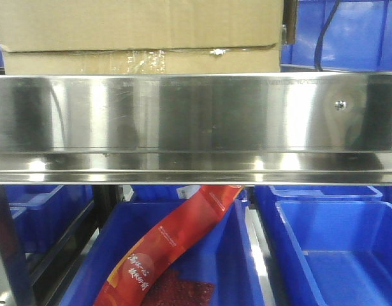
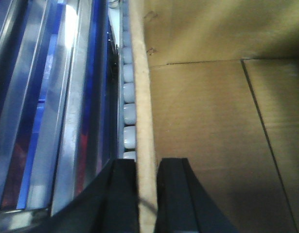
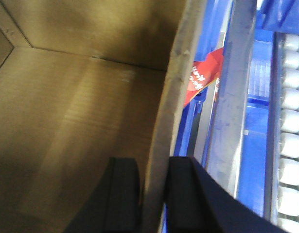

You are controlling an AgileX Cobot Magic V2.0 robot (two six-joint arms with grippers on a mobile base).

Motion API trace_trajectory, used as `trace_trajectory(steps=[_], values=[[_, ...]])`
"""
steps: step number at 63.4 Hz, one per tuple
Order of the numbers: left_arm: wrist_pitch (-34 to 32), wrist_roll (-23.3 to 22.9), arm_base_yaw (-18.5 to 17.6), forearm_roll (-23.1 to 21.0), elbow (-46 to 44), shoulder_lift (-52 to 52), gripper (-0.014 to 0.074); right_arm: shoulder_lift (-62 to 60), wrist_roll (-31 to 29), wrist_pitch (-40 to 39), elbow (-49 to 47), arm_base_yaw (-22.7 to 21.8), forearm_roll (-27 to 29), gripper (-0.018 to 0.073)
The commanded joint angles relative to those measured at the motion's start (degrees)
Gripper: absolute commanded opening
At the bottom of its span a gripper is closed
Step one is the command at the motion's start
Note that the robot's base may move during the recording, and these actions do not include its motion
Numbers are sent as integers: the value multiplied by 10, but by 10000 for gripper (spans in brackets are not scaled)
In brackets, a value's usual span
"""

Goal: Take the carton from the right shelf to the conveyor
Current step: 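Clamp the carton's side walls with both grippers, then lift the carton off the shelf and pull it toward the robot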

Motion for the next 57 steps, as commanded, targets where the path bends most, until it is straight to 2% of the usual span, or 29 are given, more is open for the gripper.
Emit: trace_trajectory(steps=[1,24,32,42,47,57], values=[[-5,3,3,-2,-4,-13,11,-11,-7,-7,-5,0,-2,-68],[-5,3,3,-34,-4,-108,2,-113,-7,-7,-5,0,-7,-68],[-5,3,-8,-47,7,-144,2,-155,-13,-7,13,0,-15,-68],[-5,-8,-45,-47,62,-198,-7,-226,-22,-7,94,0,-15,-68],[-5,-23,-76,-37,110,-231,-9,-277,-23,-7,173,0,-15,-68],[-5,-88,-143,45,200,-293,-9,-379,-24,-15,319,0,-10,-68]])
